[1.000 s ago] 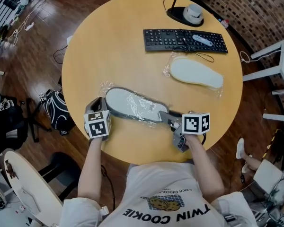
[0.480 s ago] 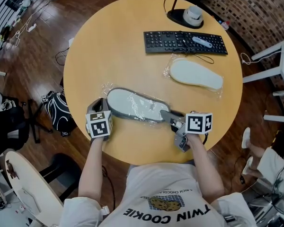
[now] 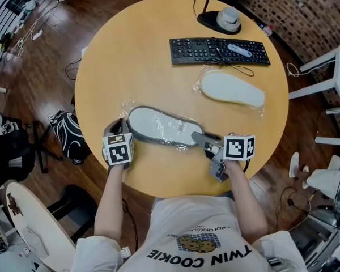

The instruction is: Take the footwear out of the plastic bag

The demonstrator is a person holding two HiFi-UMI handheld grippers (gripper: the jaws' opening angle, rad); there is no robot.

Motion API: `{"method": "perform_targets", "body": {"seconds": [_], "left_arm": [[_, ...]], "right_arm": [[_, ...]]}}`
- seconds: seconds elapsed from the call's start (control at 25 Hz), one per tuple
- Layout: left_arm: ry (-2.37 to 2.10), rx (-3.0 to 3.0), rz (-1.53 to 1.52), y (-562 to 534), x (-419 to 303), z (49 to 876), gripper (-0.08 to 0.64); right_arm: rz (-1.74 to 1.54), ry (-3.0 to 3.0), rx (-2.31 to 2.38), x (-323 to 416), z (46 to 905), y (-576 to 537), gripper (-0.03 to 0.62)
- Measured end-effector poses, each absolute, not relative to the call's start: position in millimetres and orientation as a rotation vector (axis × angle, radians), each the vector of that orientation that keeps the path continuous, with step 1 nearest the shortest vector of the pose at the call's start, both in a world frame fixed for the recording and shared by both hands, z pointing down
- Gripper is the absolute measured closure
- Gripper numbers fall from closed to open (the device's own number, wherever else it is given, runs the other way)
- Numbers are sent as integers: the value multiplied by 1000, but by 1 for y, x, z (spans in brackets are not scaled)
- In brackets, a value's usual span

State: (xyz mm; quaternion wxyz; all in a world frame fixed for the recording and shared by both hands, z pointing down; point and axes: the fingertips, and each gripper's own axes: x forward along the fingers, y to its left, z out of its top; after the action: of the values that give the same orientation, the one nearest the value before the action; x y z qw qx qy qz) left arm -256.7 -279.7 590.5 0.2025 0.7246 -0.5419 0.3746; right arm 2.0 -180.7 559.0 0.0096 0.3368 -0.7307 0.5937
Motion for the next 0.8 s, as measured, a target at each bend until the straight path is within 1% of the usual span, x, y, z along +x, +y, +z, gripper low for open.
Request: {"method": "perform_targets", "body": {"seconds": [0.8], "left_arm": [[-1528,2000,1166,-280,-253,595,555]], "right_arm": [[1780,-2284,1155,41,552,-167,500]]}}
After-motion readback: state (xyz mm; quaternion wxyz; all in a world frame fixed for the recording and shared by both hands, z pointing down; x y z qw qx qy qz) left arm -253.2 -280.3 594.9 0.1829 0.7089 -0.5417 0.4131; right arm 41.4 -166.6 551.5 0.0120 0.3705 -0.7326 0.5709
